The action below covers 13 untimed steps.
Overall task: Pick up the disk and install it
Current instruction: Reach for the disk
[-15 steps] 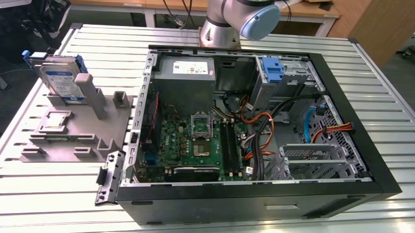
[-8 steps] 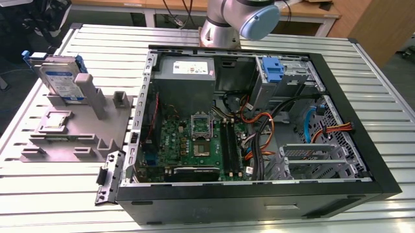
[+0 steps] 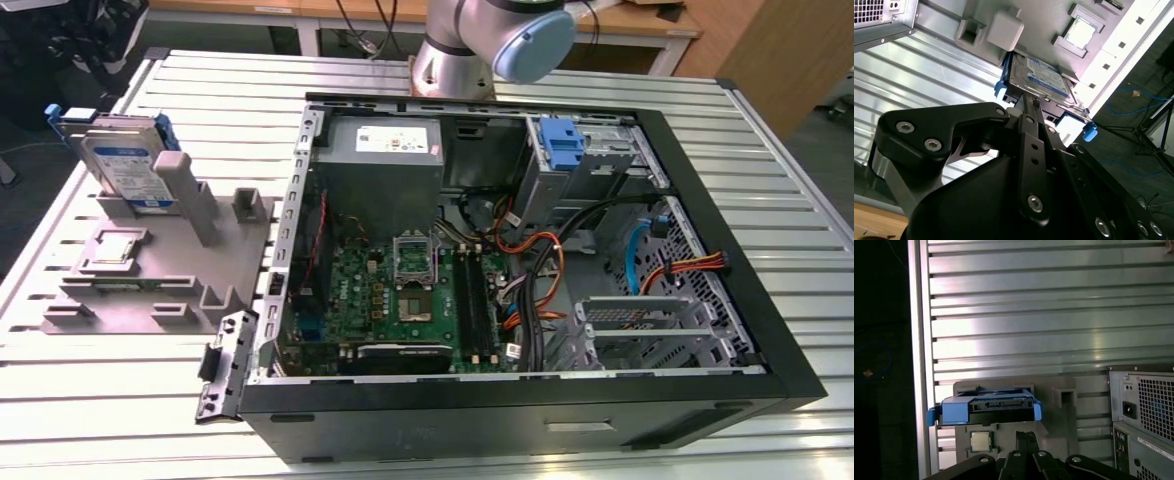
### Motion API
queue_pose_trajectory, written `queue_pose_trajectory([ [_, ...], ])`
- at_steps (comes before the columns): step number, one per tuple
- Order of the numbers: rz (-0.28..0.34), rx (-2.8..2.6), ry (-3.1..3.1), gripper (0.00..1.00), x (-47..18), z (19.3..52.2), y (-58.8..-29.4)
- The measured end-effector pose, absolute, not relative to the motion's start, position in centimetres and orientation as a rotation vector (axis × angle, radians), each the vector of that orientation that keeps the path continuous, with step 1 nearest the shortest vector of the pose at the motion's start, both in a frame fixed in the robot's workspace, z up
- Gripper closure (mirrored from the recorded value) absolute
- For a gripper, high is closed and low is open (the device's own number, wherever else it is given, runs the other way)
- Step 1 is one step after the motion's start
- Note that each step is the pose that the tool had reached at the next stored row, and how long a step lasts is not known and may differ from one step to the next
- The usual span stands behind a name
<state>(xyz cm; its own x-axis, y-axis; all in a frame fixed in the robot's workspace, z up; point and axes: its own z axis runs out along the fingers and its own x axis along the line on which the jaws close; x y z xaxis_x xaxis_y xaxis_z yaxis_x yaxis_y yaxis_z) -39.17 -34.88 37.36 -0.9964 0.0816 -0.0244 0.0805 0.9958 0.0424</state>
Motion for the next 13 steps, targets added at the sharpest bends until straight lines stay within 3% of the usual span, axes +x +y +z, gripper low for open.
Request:
queue_pose_trajectory([
  [13,0.064,0.127,3.119,0.90,-43.9,37.1,-34.7],
])
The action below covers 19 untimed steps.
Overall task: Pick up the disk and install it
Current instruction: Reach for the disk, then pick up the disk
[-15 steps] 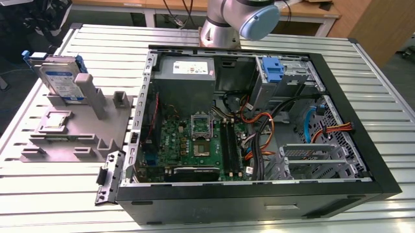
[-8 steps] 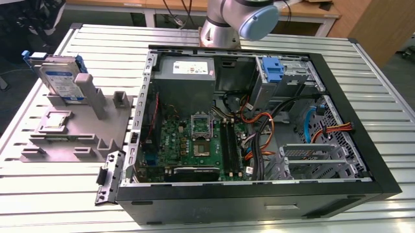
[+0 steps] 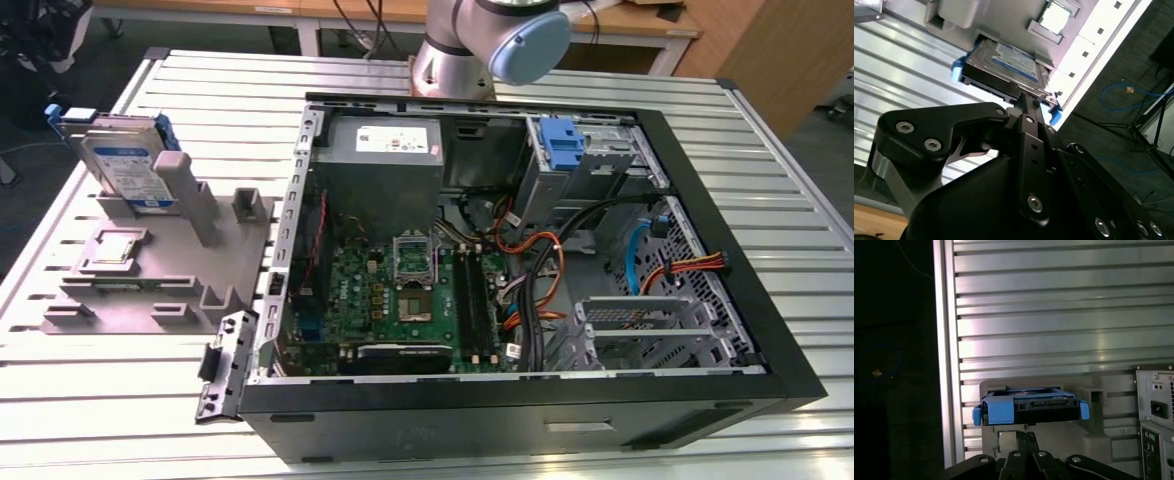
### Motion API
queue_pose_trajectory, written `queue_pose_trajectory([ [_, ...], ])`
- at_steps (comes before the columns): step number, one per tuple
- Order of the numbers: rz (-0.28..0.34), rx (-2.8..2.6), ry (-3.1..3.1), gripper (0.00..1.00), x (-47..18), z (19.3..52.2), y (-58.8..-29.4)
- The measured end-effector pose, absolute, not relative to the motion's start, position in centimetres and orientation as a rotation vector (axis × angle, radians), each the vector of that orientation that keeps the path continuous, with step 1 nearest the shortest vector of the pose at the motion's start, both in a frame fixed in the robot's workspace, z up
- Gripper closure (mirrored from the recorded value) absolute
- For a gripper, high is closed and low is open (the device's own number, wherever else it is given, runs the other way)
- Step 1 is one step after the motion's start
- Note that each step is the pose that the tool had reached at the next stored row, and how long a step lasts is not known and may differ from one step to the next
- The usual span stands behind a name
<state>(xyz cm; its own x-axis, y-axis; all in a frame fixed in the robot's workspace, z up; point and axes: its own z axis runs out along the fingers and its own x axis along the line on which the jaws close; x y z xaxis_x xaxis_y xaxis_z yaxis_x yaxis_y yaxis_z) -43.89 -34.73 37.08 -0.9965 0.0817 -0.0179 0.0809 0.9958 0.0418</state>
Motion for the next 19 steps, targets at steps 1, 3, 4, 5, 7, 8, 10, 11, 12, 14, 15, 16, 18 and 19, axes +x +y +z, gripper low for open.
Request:
queue_pose_trajectory([
  [1,0.064,0.127,3.119,0.90,-43.97,37.06,-34.73],
  [3,0.064,0.127,3.119,0.90,-43.97,37.06,-34.73],
  [4,0.064,0.127,3.119,0.90,-43.97,37.06,-34.73],
  [5,0.064,0.127,3.120,0.90,-43.97,37.06,-34.73],
  [7,0.064,0.127,3.120,0.90,-43.97,37.05,-34.73],
  [8,0.064,0.127,3.120,0.90,-43.98,37.04,-34.72],
  [10,0.064,0.127,3.120,0.90,-44.08,36.98,-34.69],
  [11,0.064,0.127,3.120,0.90,-44.15,36.95,-34.68],
  [12,0.064,0.127,3.120,0.90,-44.19,36.92,-34.68],
  [14,0.064,0.127,3.120,0.90,-44.21,36.90,-34.68],
  [15,0.064,0.127,3.120,0.90,-44.21,36.90,-34.68],
  [16,0.064,0.127,3.120,0.90,-44.22,36.90,-34.67],
  [18,0.064,0.127,3.120,0.90,-44.22,36.84,-34.67],
  [19,0.064,0.127,3.120,0.90,-44.22,36.83,-34.67],
])
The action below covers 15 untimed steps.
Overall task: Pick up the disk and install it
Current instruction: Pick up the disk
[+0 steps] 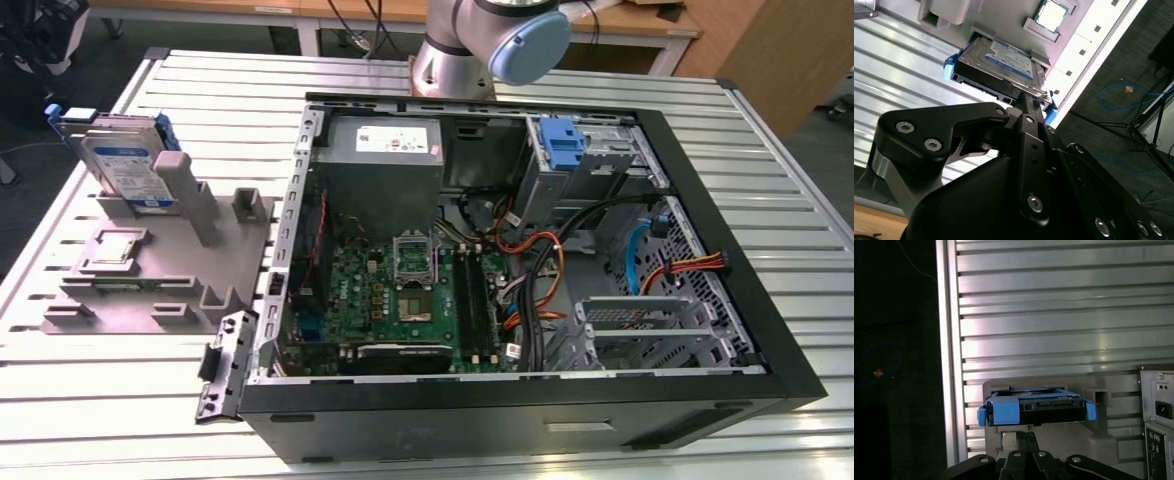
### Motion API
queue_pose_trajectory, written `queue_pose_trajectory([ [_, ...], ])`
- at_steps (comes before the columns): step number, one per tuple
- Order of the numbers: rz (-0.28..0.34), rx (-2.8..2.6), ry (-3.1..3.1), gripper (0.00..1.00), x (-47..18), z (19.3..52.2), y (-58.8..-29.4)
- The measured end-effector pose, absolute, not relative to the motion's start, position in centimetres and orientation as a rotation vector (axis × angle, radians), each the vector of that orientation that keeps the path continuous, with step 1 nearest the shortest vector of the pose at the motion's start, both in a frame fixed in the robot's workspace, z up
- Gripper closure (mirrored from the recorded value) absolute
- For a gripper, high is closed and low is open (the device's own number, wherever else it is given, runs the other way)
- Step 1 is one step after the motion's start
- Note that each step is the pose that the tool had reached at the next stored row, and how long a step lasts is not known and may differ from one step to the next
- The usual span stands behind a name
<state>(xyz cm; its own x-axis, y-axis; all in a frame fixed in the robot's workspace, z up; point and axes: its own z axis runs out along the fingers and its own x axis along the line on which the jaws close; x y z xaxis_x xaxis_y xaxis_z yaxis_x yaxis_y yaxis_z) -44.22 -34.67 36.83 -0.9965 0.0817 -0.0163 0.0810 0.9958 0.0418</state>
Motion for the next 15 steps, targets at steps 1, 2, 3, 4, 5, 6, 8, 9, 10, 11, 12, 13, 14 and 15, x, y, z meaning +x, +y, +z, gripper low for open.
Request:
queue_pose_trajectory([
  [1,0.064,0.127,3.120,0.90,-44.22,36.83,-34.67],
  [2,0.064,0.127,3.120,0.90,-44.22,36.83,-34.67],
  [3,0.064,0.127,3.120,0.90,-44.22,36.83,-34.67],
  [4,0.064,0.127,3.120,0.90,-44.22,36.83,-34.67],
  [5,0.064,0.127,3.120,0.90,-44.22,36.83,-34.67],
  [6,0.064,0.127,3.120,0.90,-44.22,36.82,-34.67],
  [8,0.064,0.127,3.120,0.90,-44.22,36.82,-34.67],
  [9,0.064,0.127,3.120,0.90,-44.22,36.82,-34.67],
  [10,0.064,0.125,3.121,0.90,-44.22,36.82,-34.67],
  [11,0.064,0.118,3.121,0.90,-44.22,36.82,-34.67],
  [12,0.064,0.105,3.121,0.90,-44.22,36.81,-34.67],
  [13,0.065,0.090,3.122,0.90,-44.22,36.81,-34.67],
  [14,0.065,0.068,3.123,0.90,-44.23,36.81,-34.67],
  [15,0.065,0.046,3.124,0.90,-44.22,36.81,-34.67],
])
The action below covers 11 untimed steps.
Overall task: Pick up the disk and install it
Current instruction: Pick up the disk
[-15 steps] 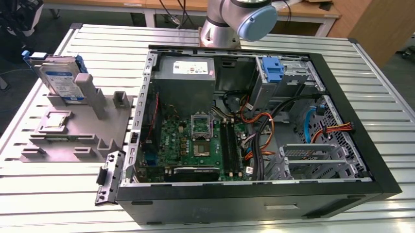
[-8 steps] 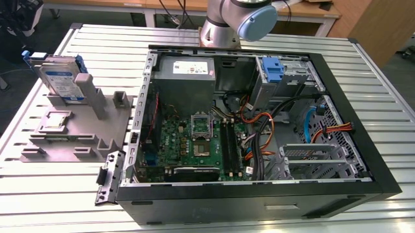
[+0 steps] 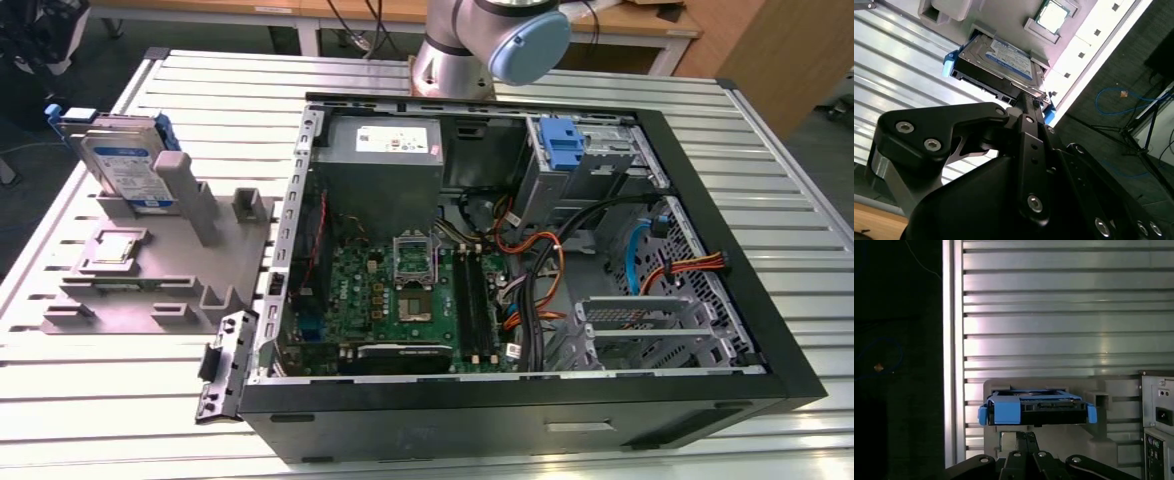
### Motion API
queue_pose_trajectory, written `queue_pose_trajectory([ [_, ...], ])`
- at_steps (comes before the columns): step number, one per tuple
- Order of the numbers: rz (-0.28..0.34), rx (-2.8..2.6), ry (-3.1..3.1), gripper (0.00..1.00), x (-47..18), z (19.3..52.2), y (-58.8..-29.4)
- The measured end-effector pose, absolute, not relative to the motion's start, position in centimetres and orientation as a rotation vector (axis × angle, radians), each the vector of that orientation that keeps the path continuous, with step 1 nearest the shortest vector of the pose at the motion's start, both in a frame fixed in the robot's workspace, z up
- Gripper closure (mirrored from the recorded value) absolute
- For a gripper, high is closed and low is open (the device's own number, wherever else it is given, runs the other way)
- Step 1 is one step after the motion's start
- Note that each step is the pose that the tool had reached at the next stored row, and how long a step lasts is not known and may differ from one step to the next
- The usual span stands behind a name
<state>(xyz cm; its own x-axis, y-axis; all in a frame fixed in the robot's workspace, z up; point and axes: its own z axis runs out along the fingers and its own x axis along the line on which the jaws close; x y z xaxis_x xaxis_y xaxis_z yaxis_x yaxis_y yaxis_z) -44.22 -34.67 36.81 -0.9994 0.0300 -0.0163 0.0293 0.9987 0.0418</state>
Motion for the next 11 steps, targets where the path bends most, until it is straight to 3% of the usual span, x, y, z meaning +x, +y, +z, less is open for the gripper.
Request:
queue_pose_trajectory([
  [11,0.066,-0.072,3.125,0.90,-44.22,36.82,-34.67],
])
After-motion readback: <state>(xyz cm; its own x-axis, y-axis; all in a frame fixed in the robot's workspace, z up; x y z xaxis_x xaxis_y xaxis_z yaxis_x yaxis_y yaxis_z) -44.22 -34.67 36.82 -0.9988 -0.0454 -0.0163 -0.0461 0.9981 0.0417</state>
